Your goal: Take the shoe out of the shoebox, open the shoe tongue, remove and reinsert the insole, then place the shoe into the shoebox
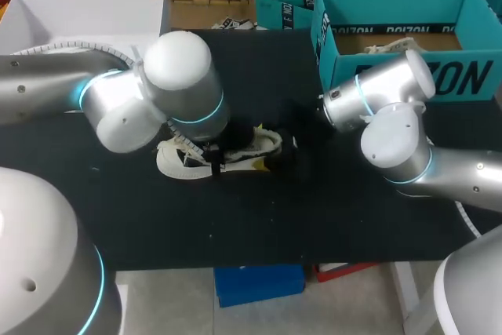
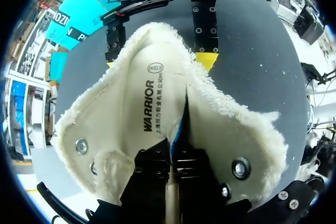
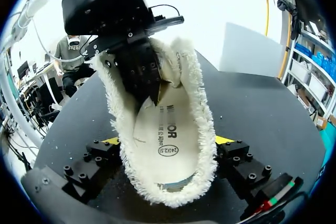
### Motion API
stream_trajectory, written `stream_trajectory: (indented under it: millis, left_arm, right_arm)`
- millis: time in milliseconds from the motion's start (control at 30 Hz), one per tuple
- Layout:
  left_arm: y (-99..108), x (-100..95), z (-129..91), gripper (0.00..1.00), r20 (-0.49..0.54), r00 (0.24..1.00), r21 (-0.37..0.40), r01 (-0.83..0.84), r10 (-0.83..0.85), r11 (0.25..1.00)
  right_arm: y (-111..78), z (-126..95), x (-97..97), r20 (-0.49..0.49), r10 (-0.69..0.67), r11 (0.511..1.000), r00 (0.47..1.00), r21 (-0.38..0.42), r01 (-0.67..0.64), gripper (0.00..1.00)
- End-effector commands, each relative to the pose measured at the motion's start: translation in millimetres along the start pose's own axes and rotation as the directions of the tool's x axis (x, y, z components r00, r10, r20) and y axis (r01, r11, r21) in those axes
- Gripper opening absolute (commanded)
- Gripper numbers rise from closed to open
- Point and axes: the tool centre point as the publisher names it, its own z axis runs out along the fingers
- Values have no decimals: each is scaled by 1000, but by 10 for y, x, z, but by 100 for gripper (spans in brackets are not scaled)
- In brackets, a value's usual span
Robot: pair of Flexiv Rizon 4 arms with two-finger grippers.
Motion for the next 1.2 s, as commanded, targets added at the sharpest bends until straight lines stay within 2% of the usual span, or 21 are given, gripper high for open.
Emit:
stream_trajectory:
  millis: [33,200,433,1200]
  left_arm:
    - [181,-2,97,0,-17,1000,87,-3,4,996]
    - [173,-53,33,0,-51,999,140,-1,9,990]
    - [137,-90,-65,0,-57,998,173,-10,20,985]
    - [44,-129,-255,0,-58,997,231,-33,48,972]
  right_arm:
    - [-32,20,-32,0,1,1000,1000,1,-1,0]
    - [-32,20,-32,0,1,1000,1000,1,-1,0]
    - [-32,20,-32,0,1,1000,1000,1,-1,0]
    - [-32,20,-32,0,1,1000,1000,1,-1,0]
